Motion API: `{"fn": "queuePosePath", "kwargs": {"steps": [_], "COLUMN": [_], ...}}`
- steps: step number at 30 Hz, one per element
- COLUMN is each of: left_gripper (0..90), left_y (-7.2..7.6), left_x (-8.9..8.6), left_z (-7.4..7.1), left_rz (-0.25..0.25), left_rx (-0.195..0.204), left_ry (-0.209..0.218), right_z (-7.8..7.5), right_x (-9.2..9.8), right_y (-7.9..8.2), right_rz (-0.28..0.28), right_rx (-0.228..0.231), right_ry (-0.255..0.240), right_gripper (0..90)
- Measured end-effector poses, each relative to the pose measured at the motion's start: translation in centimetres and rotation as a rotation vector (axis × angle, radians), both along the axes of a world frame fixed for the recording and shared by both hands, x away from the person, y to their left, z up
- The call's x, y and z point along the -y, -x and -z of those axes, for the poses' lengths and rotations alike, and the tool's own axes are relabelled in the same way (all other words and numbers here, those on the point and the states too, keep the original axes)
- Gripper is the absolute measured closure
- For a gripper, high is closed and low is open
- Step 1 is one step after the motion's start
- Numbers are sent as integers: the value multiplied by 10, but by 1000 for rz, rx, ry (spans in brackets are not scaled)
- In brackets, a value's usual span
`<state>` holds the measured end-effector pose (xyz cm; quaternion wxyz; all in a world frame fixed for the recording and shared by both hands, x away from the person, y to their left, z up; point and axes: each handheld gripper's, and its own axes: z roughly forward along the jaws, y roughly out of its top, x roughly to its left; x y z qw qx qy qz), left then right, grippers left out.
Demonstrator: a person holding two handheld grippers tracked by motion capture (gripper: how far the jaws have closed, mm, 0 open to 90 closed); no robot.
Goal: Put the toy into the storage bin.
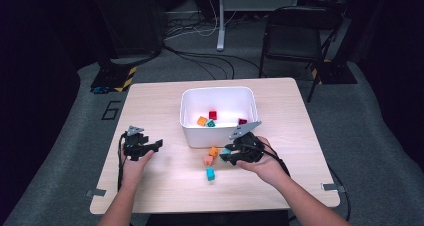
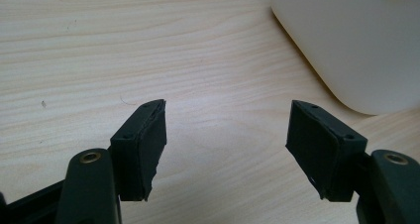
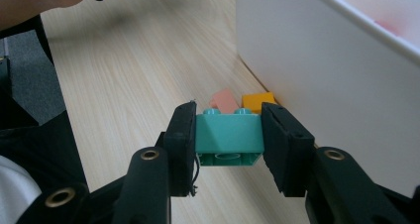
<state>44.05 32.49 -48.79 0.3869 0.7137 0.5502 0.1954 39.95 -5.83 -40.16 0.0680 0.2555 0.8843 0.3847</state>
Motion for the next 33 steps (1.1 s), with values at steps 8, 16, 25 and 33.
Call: {"fn": "queuePosePath", "kwargs": {"steps": [8, 16, 25, 33], "left_gripper": [314, 314, 313, 314], "left_y": [0, 0, 0, 0], "left_x": [0, 0, -1, -1], "left_z": [0, 0, 0, 0], "left_rz": [0, 1, -1, 1], "left_rx": [0, -1, 3, -1], "left_ry": [1, -1, 3, 3], "right_z": [-20, -42, -64, -78], "right_x": [0, -2, -2, -2], "right_y": [-7, -14, -23, -34], "right_rz": [8, 8, 12, 34], "right_rx": [4, 17, 38, 64], "right_ry": [-15, -23, -19, -31], "right_gripper": [586, 586, 585, 585]}}
